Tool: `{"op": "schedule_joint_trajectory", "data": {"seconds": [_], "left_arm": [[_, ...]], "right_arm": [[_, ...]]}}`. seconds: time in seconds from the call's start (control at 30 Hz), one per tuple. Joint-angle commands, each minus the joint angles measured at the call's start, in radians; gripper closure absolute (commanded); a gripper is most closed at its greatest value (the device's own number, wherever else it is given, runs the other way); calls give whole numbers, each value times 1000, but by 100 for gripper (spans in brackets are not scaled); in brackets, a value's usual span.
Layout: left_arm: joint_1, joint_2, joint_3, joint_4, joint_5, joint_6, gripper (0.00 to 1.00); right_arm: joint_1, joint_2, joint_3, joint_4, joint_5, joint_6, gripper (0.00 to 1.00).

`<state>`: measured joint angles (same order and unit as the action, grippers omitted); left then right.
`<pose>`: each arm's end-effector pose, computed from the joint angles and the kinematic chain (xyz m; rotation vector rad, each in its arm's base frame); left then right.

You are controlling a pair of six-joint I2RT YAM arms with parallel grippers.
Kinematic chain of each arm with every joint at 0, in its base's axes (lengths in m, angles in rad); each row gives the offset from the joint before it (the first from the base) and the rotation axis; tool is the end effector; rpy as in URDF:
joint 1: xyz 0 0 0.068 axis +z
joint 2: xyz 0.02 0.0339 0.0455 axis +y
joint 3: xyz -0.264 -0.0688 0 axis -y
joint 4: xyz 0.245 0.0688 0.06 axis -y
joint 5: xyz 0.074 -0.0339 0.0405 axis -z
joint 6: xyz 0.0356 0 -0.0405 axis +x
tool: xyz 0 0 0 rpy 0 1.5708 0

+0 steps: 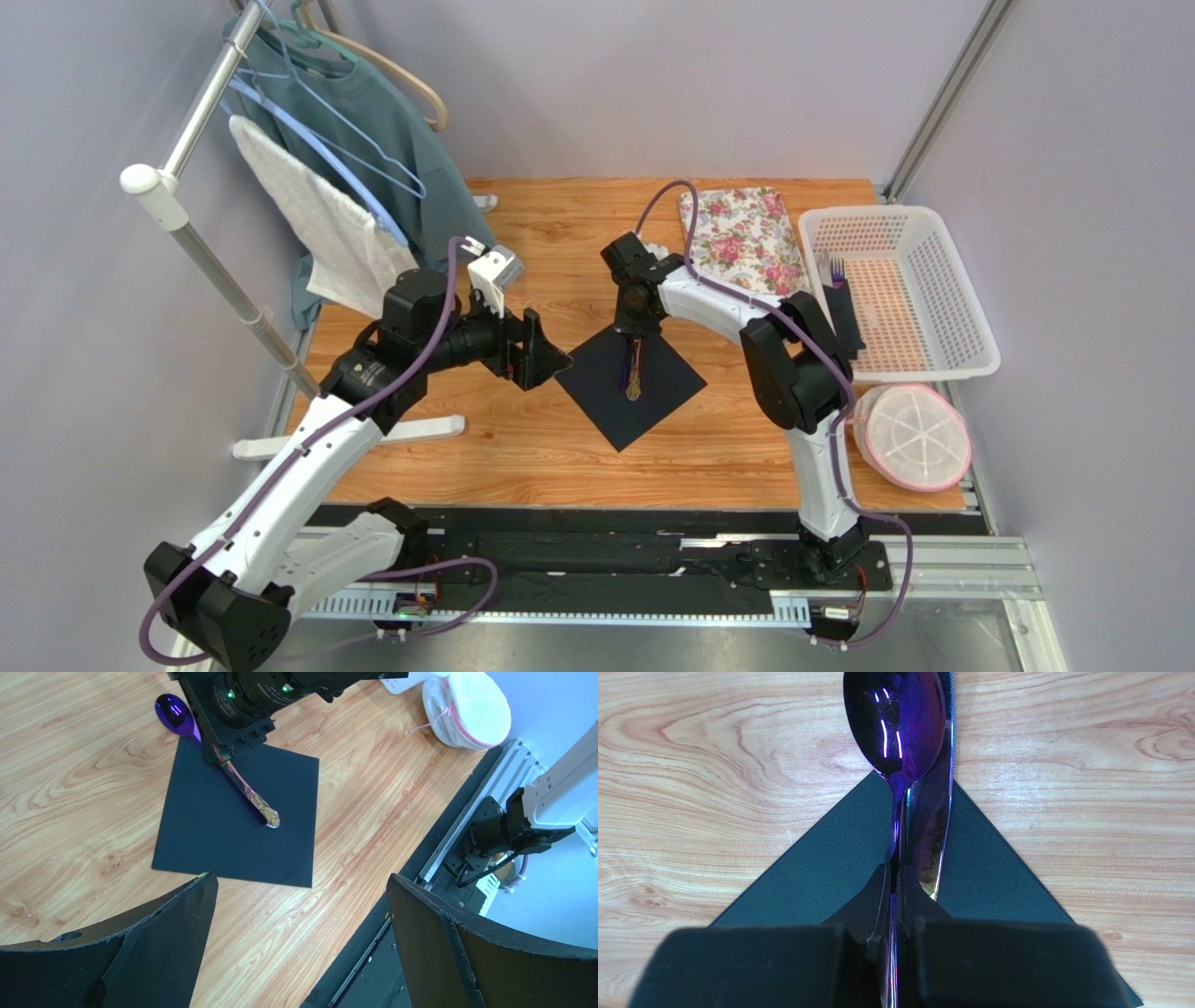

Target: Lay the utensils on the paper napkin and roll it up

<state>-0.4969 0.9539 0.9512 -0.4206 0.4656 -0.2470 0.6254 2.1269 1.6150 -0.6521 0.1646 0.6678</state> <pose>0.1760 -0.1136 0.3447 0.5663 1.9918 -0.9329 0.3646 0.2561 0.1698 0.1037 2.7135 0.1586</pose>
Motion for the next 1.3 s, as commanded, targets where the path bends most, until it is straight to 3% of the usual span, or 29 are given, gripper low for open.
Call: {"op": "schedule_joint_trajectory", "data": {"seconds": [0.0, 0.33, 0.5, 0.8, 1.0, 1.2, 1.23, 1.27], "left_arm": [[-2, -4, -2, 46, 11, 0, 1], [-2, -1, -5, 51, 10, 3, 1], [-2, -3, -5, 45, 7, 9, 1], [-2, 11, 6, 43, 15, 29, 1], [-3, 69, 72, -78, 83, 218, 1], [-64, 53, 52, -153, 139, 540, 1], [-86, 40, 37, -147, 140, 607, 1], [-98, 37, 20, -141, 143, 639, 2]], "right_arm": [[7, -1, 16, 12, 27, 12, 96], [7, 1, 11, -1, 29, 23, 91], [7, -4, 8, -14, 29, 26, 81], [7, -30, 20, -37, -2, 9, 79], [-6, -94, 62, -49, -105, -91, 79], [-81, -226, -16, -17, -324, -214, 78], [-95, -261, -39, -6, -361, -223, 76], [-111, -274, -75, 3, -434, -240, 68]]}}
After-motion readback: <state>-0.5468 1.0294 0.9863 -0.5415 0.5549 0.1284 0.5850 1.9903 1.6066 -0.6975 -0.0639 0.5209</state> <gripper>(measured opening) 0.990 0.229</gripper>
